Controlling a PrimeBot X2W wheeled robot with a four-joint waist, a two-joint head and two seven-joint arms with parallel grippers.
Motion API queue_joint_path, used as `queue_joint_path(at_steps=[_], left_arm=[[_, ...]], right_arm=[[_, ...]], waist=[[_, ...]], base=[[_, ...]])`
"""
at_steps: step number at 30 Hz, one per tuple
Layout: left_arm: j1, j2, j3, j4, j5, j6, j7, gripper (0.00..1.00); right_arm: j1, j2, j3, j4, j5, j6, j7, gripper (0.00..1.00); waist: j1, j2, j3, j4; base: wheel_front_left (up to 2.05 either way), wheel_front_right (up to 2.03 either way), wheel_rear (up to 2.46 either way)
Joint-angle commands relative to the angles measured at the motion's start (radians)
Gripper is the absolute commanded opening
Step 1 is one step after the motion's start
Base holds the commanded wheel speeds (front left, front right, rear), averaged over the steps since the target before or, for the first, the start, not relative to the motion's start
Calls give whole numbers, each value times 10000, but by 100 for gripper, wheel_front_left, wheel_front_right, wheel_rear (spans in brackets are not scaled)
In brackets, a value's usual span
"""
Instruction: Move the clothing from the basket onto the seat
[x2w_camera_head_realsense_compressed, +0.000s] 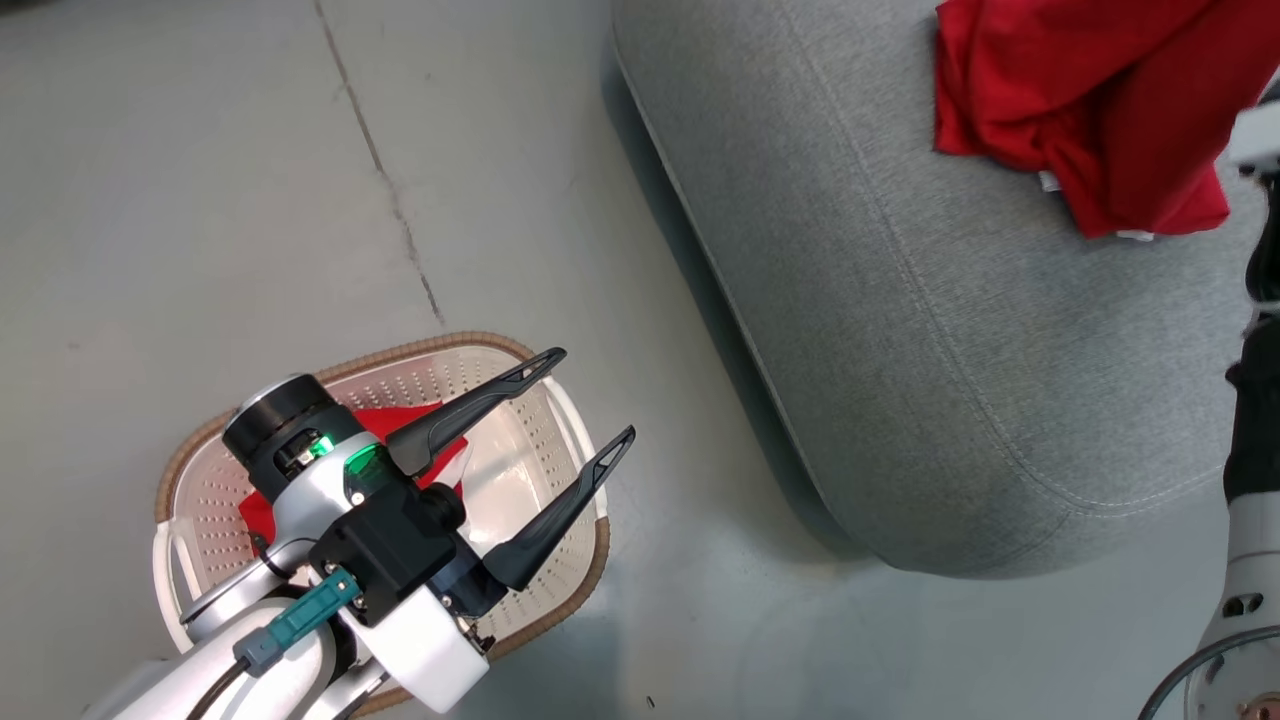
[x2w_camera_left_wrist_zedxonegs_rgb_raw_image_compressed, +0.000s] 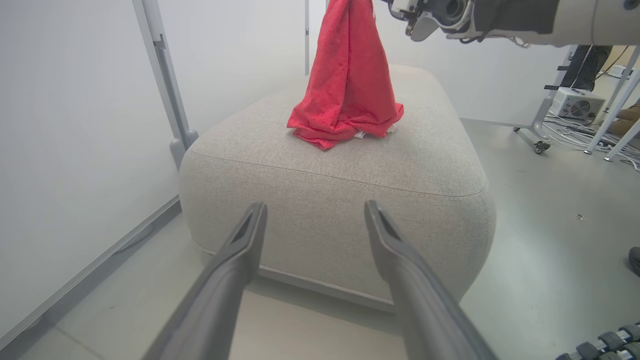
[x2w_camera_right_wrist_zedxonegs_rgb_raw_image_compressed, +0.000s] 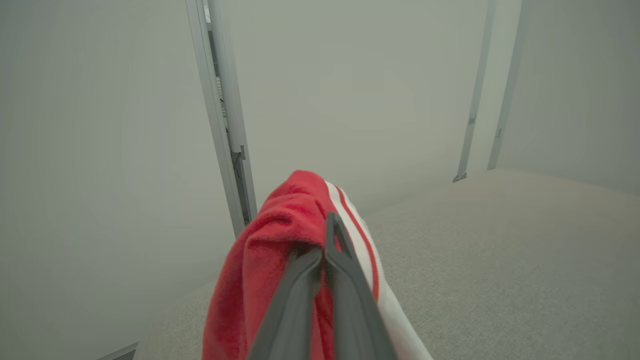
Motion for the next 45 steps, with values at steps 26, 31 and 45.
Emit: queue_joint_path(at_steps=[26,31,45], left_arm=[[845,-1021,490,1655,-1162,1029,-894,100],[1290,-1323,804,2167,-1588,1383,-1146,100],[2052,-1872,2327,3019,-2247,1937,-1521,100]], right_arm=[[3009,59,-1039,773,-872,20,-39,100],[4226,59,161,-376,4,20,-38,100],[6781,47,3108,-3505,1438,20,-37,100]], waist=[[0,0,-1882,764],[0,0,-2562,1195],[0,0,-3522,2612]], base=[[0,0,0],[0,0,0],[0,0,0]])
